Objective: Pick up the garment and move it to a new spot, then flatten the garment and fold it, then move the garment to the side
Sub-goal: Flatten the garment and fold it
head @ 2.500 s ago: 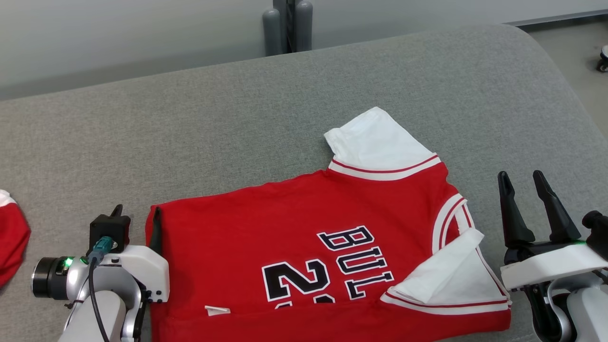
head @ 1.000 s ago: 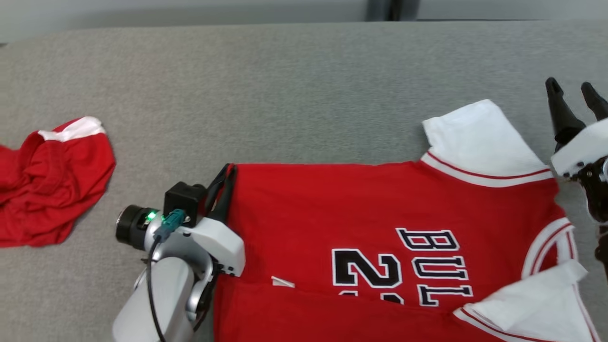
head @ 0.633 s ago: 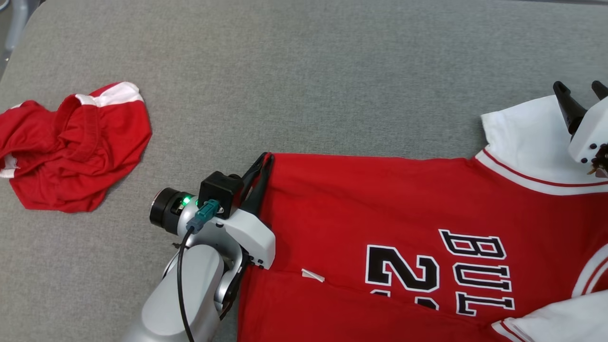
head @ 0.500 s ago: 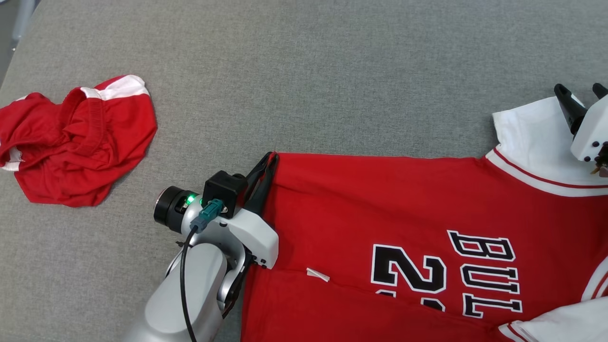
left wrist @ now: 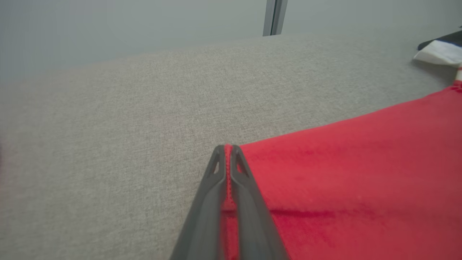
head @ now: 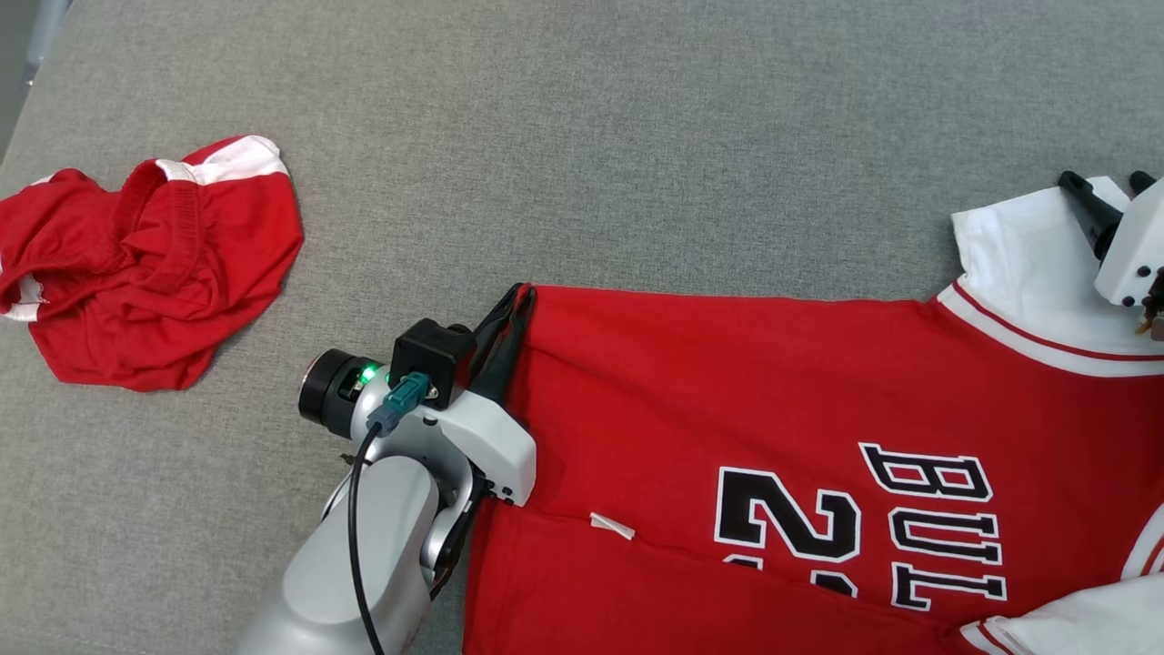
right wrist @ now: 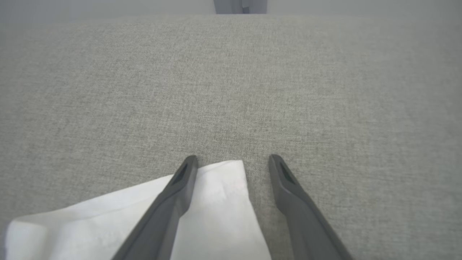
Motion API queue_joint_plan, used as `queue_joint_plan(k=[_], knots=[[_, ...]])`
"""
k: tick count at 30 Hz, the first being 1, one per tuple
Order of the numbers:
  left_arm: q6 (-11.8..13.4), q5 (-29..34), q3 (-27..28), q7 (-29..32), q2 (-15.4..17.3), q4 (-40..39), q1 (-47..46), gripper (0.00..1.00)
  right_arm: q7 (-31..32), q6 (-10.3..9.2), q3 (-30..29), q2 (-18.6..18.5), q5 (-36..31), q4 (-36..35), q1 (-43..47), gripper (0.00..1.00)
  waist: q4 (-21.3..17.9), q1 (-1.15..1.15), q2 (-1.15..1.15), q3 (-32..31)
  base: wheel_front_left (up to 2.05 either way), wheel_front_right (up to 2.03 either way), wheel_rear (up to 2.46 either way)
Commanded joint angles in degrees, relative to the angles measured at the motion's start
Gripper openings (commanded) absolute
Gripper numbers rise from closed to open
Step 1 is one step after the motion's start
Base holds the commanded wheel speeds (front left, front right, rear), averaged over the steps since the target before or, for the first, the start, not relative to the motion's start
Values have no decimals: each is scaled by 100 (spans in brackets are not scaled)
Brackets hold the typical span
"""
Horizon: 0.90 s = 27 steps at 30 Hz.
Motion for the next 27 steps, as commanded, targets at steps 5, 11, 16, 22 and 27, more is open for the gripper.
queue_joint_plan(k=[5,11,16,22,27], knots=[[21,-59,-21,-50,8,77,-165,0,59,0,268,1,309,107,-50,0,-9,0,0,18,0,0,0],[46,-89,-24,-78,18,140,-184,0,-58,0,465,-50,536,48,-64,0,-52,0,0,-6,0,0,0],[67,-125,-24,-100,34,202,-189,0,-334,0,639,-114,772,-94,-42,0,-112,0,0,-92,0,0,0],[87,-188,15,-143,108,280,-113,0,-902,0,865,-191,1050,-295,34,0,-281,0,0,-302,0,0,0],[122,-262,91,-166,198,320,-51,0,-1322,0,978,-222,1241,-412,106,0,-470,0,0,-497,0,0,0]])
